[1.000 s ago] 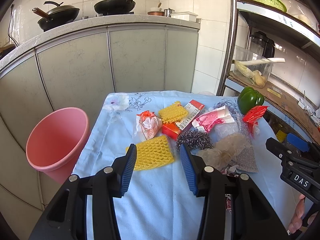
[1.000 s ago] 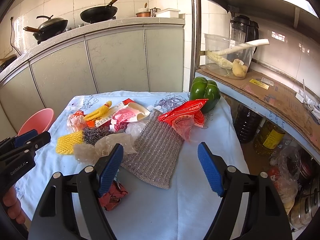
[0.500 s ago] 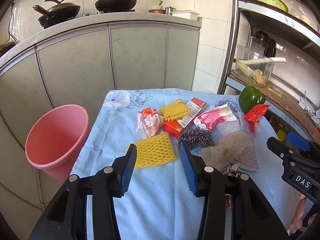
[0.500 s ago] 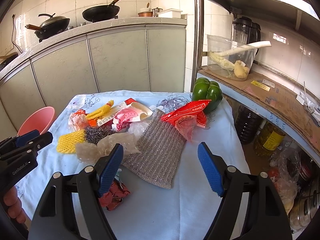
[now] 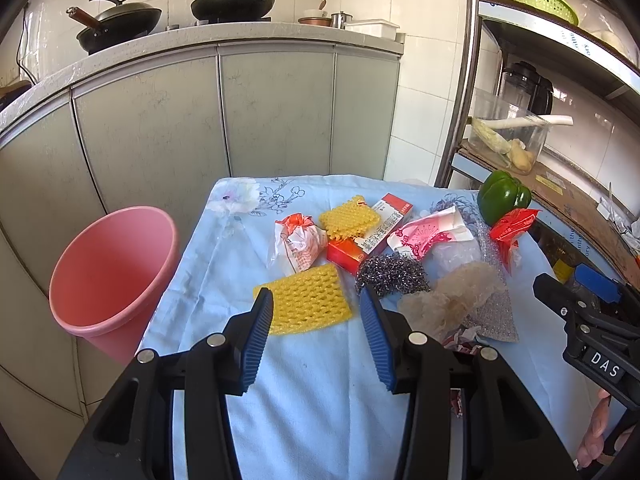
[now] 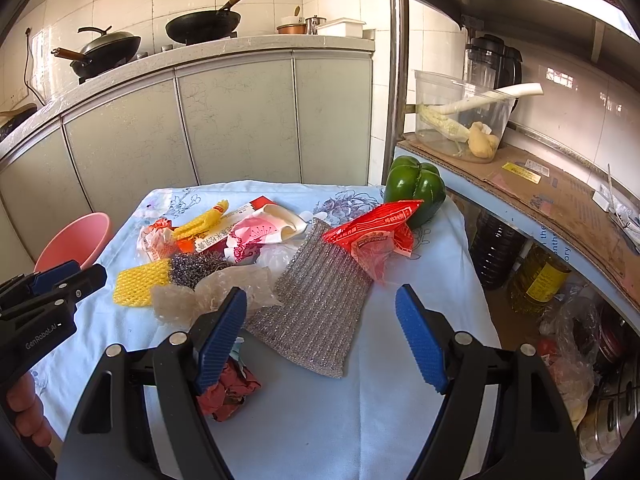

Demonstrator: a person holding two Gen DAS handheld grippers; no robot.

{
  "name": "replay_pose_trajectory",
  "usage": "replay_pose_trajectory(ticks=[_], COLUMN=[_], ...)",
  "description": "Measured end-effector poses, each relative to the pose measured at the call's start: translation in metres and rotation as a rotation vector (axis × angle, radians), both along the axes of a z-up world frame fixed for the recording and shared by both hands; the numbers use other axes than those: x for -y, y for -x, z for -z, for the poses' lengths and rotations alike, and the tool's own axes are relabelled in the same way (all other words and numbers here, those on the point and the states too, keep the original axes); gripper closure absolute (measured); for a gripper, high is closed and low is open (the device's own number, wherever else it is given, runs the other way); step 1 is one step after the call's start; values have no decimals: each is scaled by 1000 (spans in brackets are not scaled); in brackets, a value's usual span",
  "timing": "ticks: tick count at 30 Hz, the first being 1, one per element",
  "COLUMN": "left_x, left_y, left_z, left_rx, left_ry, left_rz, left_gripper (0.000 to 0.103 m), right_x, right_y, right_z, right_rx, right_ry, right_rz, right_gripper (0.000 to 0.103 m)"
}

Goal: Collect trash

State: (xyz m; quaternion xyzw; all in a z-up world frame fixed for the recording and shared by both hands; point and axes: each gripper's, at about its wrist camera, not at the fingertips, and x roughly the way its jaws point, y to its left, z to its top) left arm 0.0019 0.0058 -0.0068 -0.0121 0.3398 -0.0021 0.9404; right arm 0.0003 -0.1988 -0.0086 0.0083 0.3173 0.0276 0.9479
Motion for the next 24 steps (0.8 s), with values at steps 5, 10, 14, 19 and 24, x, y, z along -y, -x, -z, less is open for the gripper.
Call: replay_pose_trajectory(ticks=[5, 10, 14, 19, 24], left_x=[-1, -1, -2, -3, -3], left_y=[0, 0, 1, 1, 0], left_z=[1, 1, 3, 4, 4], left_rx=[-2, -3, -4, -7, -8], left_ry=[3, 4, 8, 12, 13], left_rz=[0, 0, -3, -4, -4], left_gripper=[58, 58, 58, 58, 58], right_x=[0, -2, -3, -3, -4], right_y=[0, -1, 0, 0, 0], right_z=[0, -1, 0, -1, -1], right_rx=[-2, 1, 3, 5, 3], right_ry=[1, 6, 10, 13, 13], right_rz=[0, -3, -5, -8, -7], right_gripper=[26, 26, 26, 26, 26])
